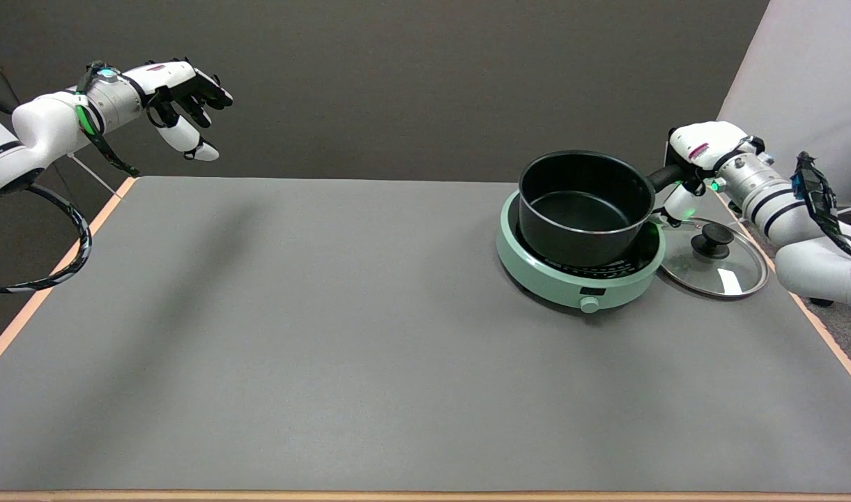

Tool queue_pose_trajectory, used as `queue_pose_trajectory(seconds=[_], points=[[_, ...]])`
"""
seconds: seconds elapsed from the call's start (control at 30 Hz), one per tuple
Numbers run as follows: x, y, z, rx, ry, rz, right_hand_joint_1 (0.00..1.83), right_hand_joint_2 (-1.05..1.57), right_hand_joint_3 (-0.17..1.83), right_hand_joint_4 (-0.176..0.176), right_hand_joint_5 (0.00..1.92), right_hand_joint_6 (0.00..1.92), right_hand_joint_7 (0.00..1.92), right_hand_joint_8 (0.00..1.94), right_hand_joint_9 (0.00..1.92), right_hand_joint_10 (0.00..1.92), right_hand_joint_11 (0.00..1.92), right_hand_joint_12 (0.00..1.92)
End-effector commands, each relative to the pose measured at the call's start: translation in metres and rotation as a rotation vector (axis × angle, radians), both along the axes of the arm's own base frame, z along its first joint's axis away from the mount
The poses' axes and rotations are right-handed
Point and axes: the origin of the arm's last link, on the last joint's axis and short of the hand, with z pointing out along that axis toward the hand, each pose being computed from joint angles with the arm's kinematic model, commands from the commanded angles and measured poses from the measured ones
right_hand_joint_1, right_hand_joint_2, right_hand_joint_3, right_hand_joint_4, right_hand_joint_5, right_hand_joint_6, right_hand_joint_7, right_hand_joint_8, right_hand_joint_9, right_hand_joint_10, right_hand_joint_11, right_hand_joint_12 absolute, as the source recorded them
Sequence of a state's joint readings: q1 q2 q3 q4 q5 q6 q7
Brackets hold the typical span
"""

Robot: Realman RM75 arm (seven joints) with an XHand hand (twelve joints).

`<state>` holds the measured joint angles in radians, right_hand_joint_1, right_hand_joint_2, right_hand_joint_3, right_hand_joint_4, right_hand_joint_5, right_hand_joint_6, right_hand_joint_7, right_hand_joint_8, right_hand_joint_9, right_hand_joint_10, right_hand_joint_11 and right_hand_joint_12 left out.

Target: Pick up the pot.

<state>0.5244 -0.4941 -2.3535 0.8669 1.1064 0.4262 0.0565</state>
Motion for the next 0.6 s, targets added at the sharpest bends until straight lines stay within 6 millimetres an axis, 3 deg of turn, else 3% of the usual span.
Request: queue_pose_trajectory(seconds=[0.03,0.17,0.27,0.33,0.4,0.6], points=[[-0.0048,0.0009,-0.0003,-0.009,-0.035,-0.011,1.06,0.83,0.62,-0.027,1.84,1.84,1.84,1.84,1.84,1.84,1.84,1.84],[-0.0045,0.0014,0.0015,-0.023,-0.064,-0.001,0.94,1.13,0.61,-0.055,1.82,1.82,1.82,1.82,1.82,1.82,1.82,1.82],[-0.0048,0.0019,0.0025,-0.030,-0.080,0.004,0.92,0.90,0.86,-0.063,1.81,1.81,1.81,1.81,1.81,1.81,1.81,1.81],[-0.0051,0.0023,0.0032,-0.034,-0.084,0.004,0.88,0.80,0.93,-0.050,1.81,1.81,1.81,1.81,1.81,1.81,1.81,1.81],[-0.0054,0.0025,0.0033,-0.034,-0.086,0.004,0.85,0.81,0.88,-0.035,1.81,1.81,1.81,1.81,1.81,1.81,1.81,1.81],[-0.0042,0.0021,0.0032,-0.035,-0.091,0.011,0.81,0.92,0.66,-0.036,1.80,1.80,1.80,1.80,1.80,1.80,1.80,1.80]])
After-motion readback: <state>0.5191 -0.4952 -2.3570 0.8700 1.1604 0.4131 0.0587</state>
